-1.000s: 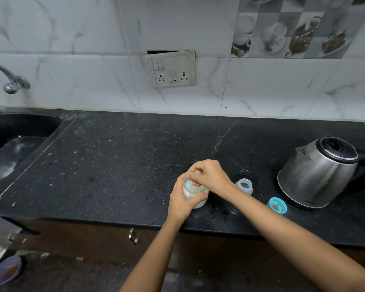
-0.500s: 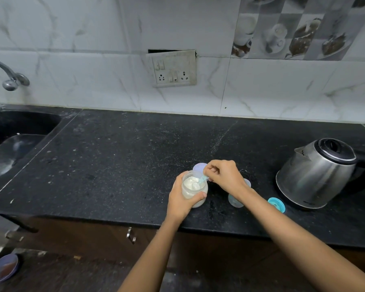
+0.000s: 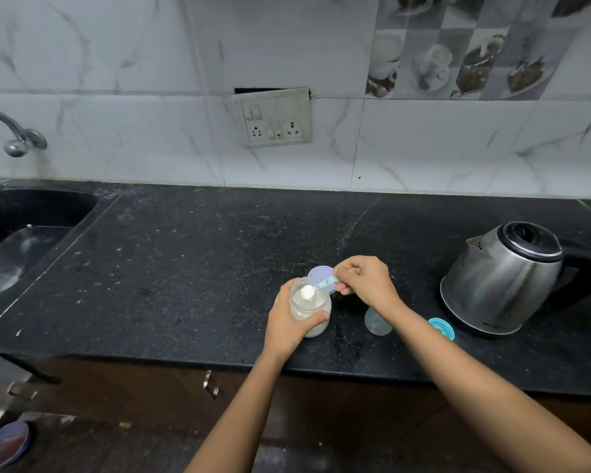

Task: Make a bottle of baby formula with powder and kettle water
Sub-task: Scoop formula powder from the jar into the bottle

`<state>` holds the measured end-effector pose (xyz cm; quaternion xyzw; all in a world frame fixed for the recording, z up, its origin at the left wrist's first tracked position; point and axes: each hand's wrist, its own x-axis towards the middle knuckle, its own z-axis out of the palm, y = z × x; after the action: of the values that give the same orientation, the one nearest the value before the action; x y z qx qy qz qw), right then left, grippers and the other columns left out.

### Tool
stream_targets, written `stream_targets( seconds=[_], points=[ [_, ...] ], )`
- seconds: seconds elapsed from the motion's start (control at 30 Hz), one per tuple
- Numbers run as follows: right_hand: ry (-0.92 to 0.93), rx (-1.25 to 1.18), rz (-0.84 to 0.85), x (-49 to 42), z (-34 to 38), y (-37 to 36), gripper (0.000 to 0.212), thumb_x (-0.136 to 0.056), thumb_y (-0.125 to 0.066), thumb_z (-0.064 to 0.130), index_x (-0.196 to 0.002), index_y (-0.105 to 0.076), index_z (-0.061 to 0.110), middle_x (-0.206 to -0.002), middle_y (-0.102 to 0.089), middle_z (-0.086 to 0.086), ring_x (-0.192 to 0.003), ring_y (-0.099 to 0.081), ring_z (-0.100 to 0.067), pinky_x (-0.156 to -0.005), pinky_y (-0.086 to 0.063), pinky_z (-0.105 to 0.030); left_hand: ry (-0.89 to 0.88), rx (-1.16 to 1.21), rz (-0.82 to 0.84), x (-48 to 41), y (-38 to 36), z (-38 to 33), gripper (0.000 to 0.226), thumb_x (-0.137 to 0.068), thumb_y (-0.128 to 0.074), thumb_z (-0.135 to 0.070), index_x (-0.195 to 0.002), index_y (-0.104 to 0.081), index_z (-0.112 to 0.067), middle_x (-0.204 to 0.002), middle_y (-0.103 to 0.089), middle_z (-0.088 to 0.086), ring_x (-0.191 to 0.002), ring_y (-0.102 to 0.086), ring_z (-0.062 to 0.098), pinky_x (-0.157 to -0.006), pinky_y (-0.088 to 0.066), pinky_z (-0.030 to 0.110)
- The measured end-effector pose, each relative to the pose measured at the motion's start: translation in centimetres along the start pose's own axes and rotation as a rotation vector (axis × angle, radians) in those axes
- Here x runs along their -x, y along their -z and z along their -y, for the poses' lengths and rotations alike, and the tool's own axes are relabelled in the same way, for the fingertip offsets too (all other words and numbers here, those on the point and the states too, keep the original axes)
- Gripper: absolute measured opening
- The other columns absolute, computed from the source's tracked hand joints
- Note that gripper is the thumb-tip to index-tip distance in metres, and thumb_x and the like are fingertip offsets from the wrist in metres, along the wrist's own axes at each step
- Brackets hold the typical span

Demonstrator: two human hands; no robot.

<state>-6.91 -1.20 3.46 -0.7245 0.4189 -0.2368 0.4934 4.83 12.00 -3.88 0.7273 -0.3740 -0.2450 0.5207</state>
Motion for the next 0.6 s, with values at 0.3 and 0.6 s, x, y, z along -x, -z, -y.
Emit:
stream_targets(
  seconds=[0.3, 0.6],
  points=[
    [-0.008, -0.322, -0.144, 1.8, 0.6, 6.5, 0.007, -0.088, -0.066, 0.006, -0.090, -0.071, 0.001, -0.073, -0.071, -0.014, -0.062, -0.068, -0.014, -0.058, -0.054, -0.019, -0.115, -0.031, -0.045, 0.2, -0.6, -4.4, 0.104, -0.058, -0.087, -0.044, -0.143, -0.028, -0.039, -0.137, -0.034, -0.023, -0.120, -0.038, 0.000, -0.094, -0.032, 0.023],
    [-0.038, -0.256, -0.302, 3.5, -3.9, 12.2, 0.006, -0.087, -0.065, 0.004, -0.089, -0.070, 0.000, -0.065, -0.070, -0.009, -0.059, -0.067, -0.014, -0.054, -0.053, -0.018, -0.192, -0.025, 0.172, 0.5, -6.3, -6.1, 0.095, -0.065, -0.084, -0.044, -0.143, -0.030, -0.038, -0.143, -0.037, -0.023, -0.129, -0.033, -0.010, -0.103, -0.029, 0.010]
  ],
)
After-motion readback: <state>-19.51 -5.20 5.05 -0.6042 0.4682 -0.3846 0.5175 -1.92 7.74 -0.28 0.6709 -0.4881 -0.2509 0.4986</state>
